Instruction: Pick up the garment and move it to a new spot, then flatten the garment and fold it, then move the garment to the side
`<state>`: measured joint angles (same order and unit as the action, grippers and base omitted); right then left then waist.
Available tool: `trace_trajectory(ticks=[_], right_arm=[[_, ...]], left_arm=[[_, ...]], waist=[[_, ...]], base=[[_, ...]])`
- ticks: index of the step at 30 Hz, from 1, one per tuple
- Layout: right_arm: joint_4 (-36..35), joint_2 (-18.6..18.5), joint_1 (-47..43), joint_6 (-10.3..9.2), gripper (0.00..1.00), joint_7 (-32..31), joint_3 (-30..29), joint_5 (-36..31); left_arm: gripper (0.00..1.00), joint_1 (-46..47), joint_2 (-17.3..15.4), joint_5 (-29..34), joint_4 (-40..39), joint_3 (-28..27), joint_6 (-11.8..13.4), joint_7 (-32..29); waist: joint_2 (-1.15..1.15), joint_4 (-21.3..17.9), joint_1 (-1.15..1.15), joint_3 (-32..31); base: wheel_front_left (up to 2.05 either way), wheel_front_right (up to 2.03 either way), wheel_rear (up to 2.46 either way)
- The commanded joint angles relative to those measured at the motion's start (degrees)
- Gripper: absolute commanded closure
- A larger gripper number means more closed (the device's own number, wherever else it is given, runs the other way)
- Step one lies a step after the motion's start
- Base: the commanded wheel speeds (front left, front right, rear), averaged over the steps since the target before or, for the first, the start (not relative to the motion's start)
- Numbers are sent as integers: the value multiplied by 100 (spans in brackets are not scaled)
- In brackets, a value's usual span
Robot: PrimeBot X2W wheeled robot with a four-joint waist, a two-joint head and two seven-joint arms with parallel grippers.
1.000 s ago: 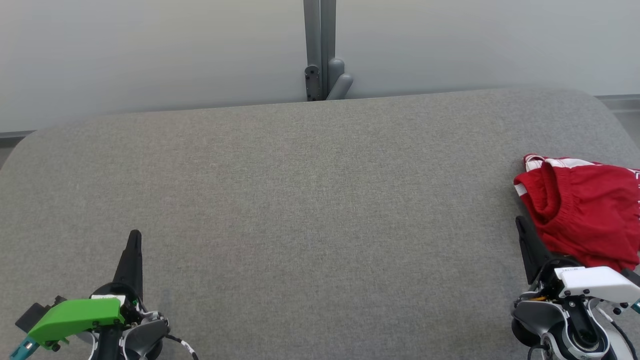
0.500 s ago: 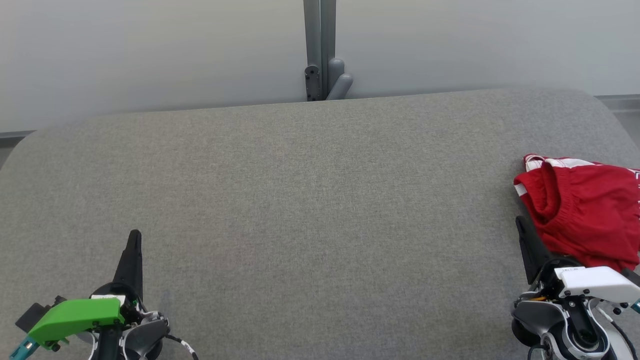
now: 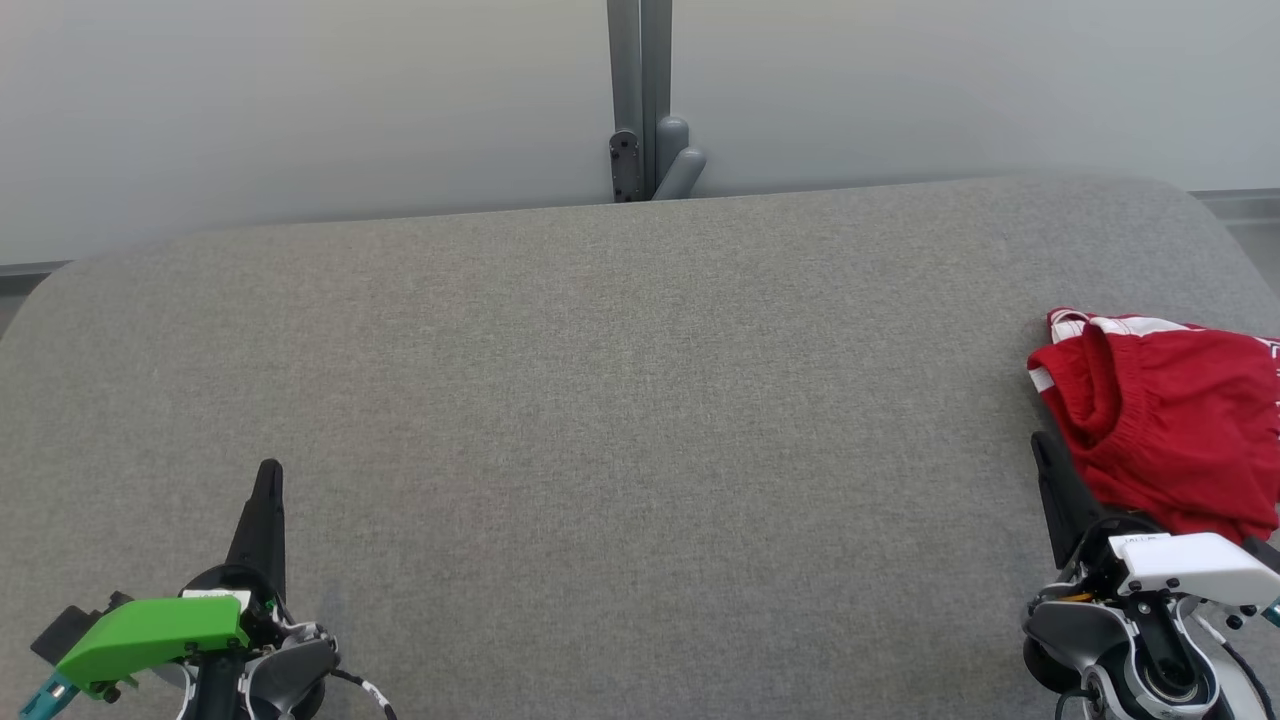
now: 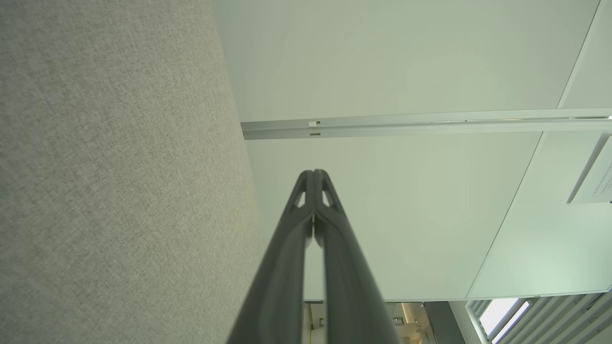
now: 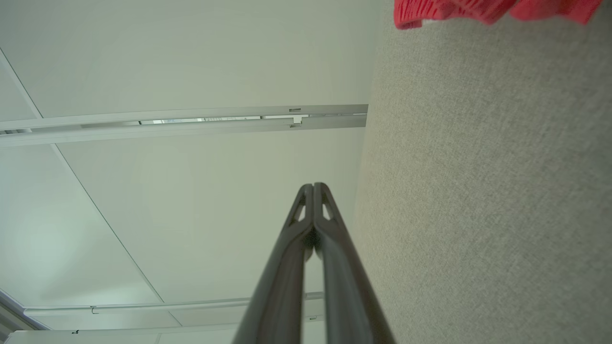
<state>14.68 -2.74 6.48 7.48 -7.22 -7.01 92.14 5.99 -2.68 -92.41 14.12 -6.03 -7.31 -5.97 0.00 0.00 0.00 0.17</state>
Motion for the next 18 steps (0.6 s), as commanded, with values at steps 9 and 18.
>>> trace_trajectory(ticks=[9,18], right_arm=[[-27,-25,60,2,100,-9,-15,30],[-27,-25,60,2,100,-9,-15,30]], left_arm=[[100,69,-38,-10,-16,-27,-40,-10],[100,69,-38,-10,-16,-27,-40,-10]], waist=[[0,0,0,0],[0,0,0,0]], base=[[0,0,0],[0,0,0]])
